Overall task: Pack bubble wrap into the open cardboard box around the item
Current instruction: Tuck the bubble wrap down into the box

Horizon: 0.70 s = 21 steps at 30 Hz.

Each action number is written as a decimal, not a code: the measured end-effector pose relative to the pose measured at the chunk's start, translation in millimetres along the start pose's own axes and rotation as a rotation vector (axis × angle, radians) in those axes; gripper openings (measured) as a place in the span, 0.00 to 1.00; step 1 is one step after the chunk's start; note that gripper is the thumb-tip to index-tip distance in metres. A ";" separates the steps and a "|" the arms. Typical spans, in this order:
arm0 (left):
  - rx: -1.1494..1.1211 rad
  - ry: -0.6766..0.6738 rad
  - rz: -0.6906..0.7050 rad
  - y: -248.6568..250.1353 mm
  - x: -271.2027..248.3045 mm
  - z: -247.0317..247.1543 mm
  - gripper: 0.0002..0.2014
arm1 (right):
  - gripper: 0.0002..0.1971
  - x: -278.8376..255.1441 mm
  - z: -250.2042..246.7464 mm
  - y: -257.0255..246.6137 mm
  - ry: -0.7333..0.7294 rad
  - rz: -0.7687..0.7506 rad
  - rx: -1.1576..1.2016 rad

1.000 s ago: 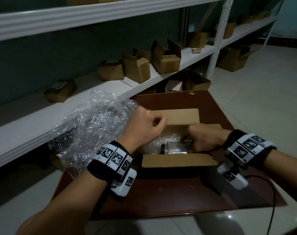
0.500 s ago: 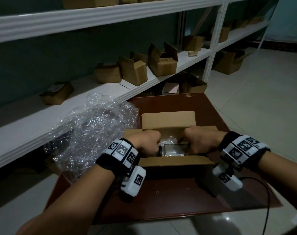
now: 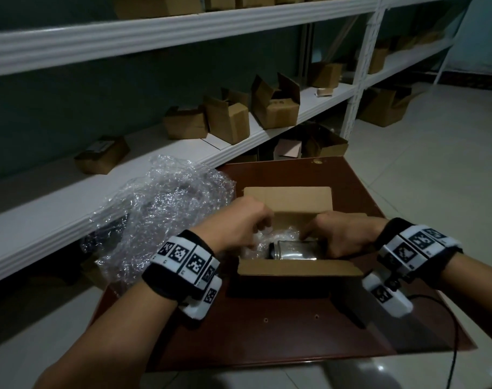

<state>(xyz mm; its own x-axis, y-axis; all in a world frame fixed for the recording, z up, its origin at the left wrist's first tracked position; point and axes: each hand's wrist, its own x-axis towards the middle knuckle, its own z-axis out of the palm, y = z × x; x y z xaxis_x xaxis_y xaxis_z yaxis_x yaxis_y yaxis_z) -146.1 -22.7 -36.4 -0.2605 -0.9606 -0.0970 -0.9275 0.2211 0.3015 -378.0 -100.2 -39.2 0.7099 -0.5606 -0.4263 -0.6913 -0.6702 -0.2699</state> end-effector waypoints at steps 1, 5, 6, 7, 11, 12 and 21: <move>0.004 0.030 0.010 1.6 -3.4 -5.4 0.19 | 0.29 -0.3 -0.4 1.2 -0.004 -0.007 0.005; 0.102 0.183 -0.037 4.4 -15.4 -22.9 0.20 | 0.29 -0.7 -1.4 1.4 -0.016 -0.015 -0.001; 0.138 0.190 -0.066 3.7 -17.5 -23.6 0.20 | 0.29 -0.3 -1.3 0.3 -0.016 -0.015 -0.008; 0.162 0.172 -0.100 3.0 -19.1 -22.9 0.21 | 0.29 0.2 -0.9 -0.9 -0.012 -0.016 -0.019; 0.178 0.054 -0.155 4.7 -20.2 -18.0 0.19 | 0.31 4.6 1.2 -1.9 -0.009 0.002 -0.067; 0.175 0.034 -0.157 5.0 -18.5 -17.0 0.19 | 0.31 5.8 1.8 -1.4 -0.010 0.003 -0.070; 0.143 -0.153 -0.046 7.6 10.3 23.2 0.05 | 0.32 7.8 4.6 7.0 -0.014 -0.001 -0.024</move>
<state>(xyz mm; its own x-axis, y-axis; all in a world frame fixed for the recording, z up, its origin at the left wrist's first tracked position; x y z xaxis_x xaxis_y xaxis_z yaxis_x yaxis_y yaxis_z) -162.0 -27.0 -57.1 -0.2446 -0.9357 -0.2542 -0.9651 0.2096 0.1571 -378.0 -107.0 -48.3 0.7087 -0.5530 -0.4381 -0.6869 -0.6824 -0.2498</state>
